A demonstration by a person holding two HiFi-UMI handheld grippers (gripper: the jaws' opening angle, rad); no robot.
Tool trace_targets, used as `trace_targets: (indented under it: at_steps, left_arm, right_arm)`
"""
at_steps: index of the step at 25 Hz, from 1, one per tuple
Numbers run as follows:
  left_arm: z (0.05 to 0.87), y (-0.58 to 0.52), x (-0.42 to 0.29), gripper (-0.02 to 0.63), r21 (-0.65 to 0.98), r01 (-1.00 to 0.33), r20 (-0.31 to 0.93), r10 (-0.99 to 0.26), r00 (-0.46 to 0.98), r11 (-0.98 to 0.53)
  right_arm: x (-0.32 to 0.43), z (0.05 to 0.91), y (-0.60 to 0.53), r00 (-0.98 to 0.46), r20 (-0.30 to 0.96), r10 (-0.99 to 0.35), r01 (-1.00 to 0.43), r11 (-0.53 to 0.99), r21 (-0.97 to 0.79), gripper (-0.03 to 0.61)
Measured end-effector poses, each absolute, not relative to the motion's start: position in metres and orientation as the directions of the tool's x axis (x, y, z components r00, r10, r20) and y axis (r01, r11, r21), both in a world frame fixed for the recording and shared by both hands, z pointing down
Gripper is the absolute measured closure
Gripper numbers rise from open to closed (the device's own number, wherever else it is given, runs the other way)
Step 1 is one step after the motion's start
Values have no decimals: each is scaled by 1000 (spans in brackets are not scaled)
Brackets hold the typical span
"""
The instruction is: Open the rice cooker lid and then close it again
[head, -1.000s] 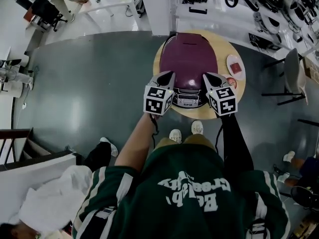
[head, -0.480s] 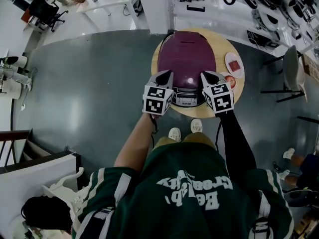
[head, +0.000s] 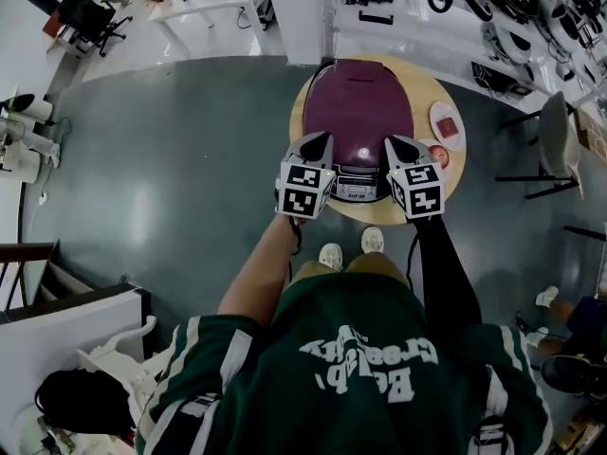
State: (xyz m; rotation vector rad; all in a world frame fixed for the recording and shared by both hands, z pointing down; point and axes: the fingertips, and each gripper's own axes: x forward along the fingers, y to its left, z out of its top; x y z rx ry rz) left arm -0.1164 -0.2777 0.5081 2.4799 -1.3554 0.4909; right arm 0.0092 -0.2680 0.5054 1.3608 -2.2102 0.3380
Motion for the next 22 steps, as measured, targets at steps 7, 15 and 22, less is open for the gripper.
trace_targets:
  at_steps: [7,15,22]
  left_arm:
    - [507,-273,-118,614,31,-858,415,-774,478,-513]
    - [469,-266,-127,614,23,-883,318,-834,450,-468]
    - [415,-255,-122,614,-32,-902,228,-882,413,-431]
  right_arm:
    - [13,495,-261,-357,471,-807,-907,420,34,575]
    - [26,435,-258,-338,293,-894,-930,366,44,575]
    - [34,390,-248,-360,189,-914,-927,373,40,575]
